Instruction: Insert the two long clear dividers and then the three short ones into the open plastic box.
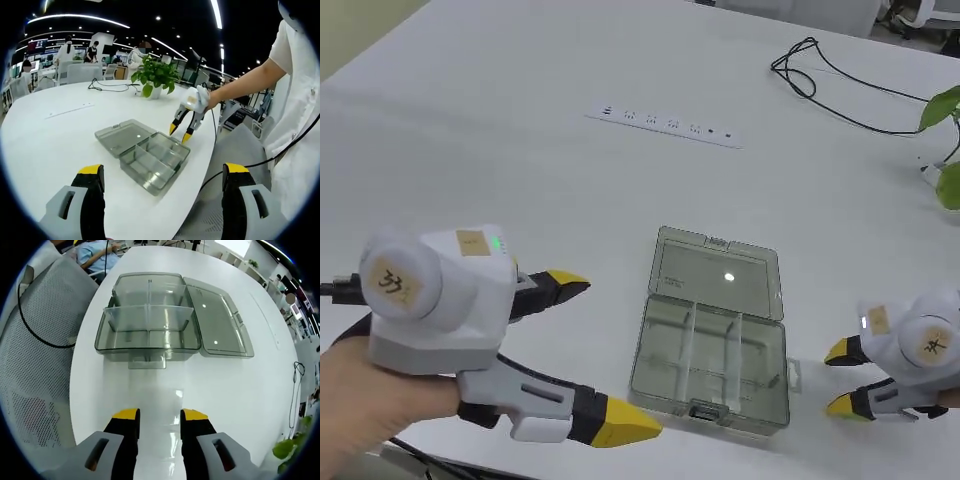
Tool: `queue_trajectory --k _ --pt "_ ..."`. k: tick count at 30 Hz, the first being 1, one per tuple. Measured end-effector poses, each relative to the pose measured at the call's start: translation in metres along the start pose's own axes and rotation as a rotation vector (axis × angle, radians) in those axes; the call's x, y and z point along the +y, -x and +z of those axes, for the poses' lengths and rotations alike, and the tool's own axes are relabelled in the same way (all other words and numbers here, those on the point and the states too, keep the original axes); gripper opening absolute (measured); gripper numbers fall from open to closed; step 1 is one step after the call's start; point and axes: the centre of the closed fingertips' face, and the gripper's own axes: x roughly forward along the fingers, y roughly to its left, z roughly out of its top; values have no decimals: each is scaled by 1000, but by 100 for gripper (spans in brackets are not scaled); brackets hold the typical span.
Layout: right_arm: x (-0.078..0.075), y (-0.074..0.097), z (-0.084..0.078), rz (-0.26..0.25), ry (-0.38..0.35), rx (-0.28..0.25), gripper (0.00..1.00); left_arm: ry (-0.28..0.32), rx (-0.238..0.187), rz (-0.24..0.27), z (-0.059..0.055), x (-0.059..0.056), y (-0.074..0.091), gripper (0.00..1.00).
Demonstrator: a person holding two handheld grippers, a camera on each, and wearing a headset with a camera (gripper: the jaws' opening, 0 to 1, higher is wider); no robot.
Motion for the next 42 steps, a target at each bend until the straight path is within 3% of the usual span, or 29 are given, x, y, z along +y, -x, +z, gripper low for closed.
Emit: queue_trajectory --k 6,13,25,34,38,42 --pt "-1 23 7 -57 -10 -36 33 -1 -16 -17 11 -3 -2 100" --pt "6 62 32 -127 28 -87 33 13 -40 -38 24 -6 -7 100" --pt "27 99 74 -179 78 -139 33 50 -71 -76 48 -19 -24 97" --pt "38 120 107 -221 89 -184 33 206 -117 -117 67 -33 -38 86" --pt "40 125 117 -236 98 -192 33 299 -139 -165 75 -45 -43 77" --pt "44 129 127 -248 117 -196 33 392 -124 -220 76 -59 -50 72"
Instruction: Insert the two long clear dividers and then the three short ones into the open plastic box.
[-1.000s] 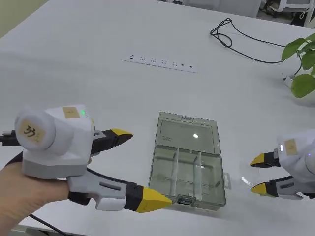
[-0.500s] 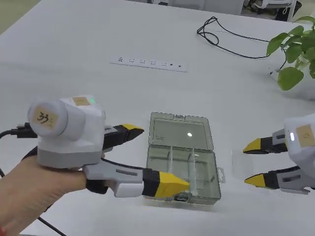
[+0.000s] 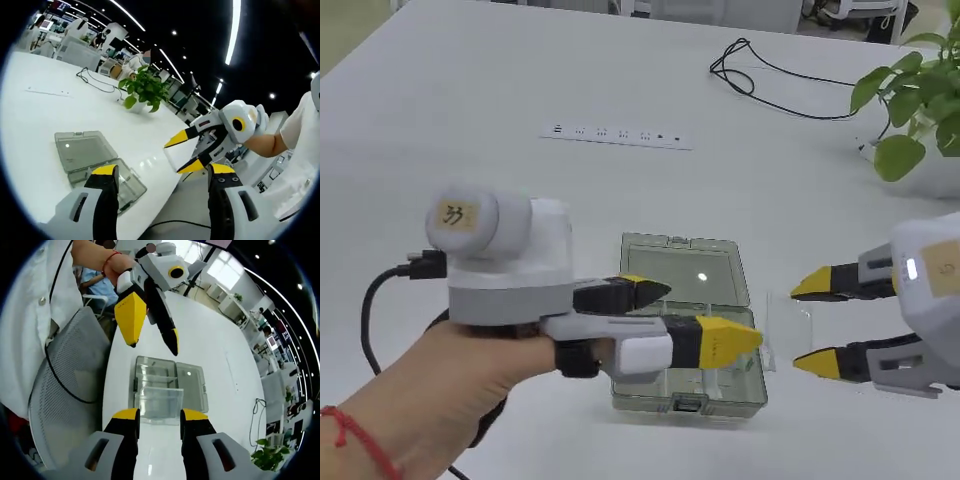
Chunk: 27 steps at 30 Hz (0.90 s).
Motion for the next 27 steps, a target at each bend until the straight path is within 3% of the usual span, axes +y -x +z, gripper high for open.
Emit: queue_trajectory --k 2,7,12,17,22,27 --pt "2 1 4 -2 13 0 33 31 -2 -9 -1 -3 -4 66" --pt "3 2 10 -10 27 1 33 195 -13 -49 -4 -10 -11 54" --pt "5 4 15 -13 33 -4 33 241 4 -54 -11 -9 -17 45" --pt "6 6 18 -17 44 -2 33 325 24 -83 -19 -11 -24 37" --pt "7 7 21 -16 57 0 33 381 25 -98 -20 -12 -26 25" --pt "8 8 23 -14 66 4 33 392 36 -108 -21 -13 -28 18"
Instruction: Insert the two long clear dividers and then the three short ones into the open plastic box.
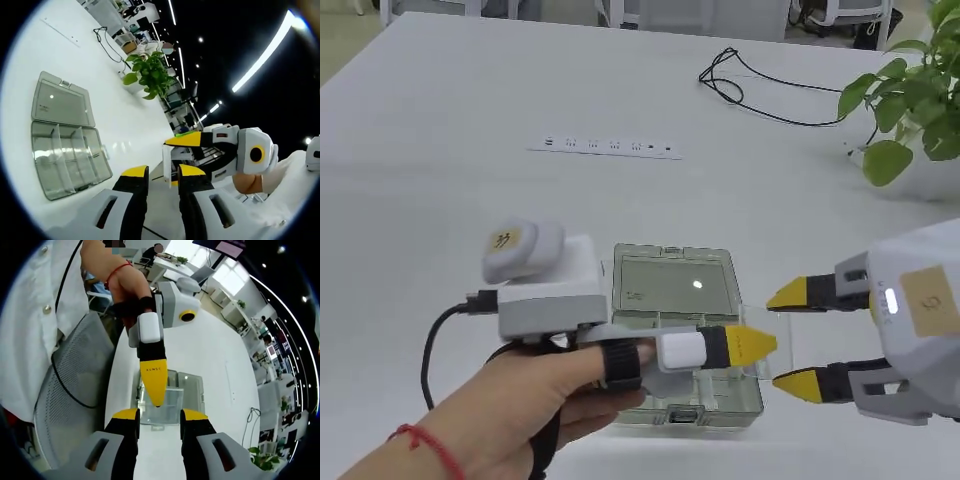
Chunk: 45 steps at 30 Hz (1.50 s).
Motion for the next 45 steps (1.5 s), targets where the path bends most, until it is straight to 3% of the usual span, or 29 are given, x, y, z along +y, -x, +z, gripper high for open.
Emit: queue_trajectory --k 18,38,41,43,45 --pt "5 -2 1 13 29 20 33 9 21 -20 -6 0 0 0" --pt "4 -3 2 4 18 15 35 17 4 -27 -6 -2 2 0" --pt "-2 5 7 10 -36 -32 37 -41 14 -24 -7 -2 3 0" --pt "-4 8 11 24 -77 -63 37 -116 23 -28 -8 -2 4 0" --pt "-8 16 14 72 -148 -115 36 -190 42 -26 -10 -2 5 0"
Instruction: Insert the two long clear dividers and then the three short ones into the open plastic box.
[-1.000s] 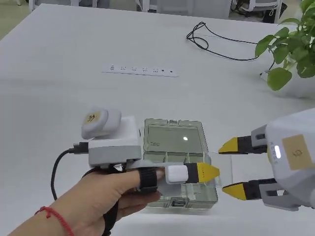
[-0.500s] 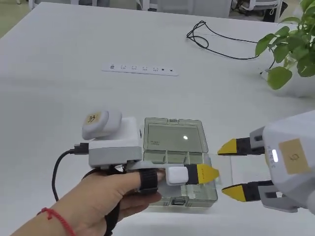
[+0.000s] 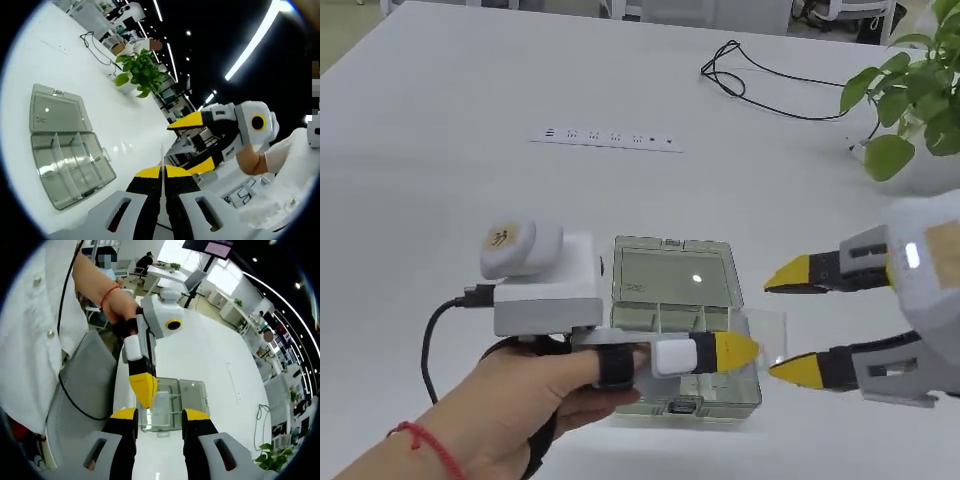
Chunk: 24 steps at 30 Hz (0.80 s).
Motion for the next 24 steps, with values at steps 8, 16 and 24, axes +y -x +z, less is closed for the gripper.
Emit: queue_trajectory --k 8,16,24 --pt "-1 14 11 252 -150 -94 24 -337 56 -34 -7 -11 5 0" --pt "8 13 14 427 -155 -82 16 -539 58 -86 -7 -25 5 0" --pt "21 8 14 526 -139 -45 10 -641 45 -115 -5 -31 7 0"
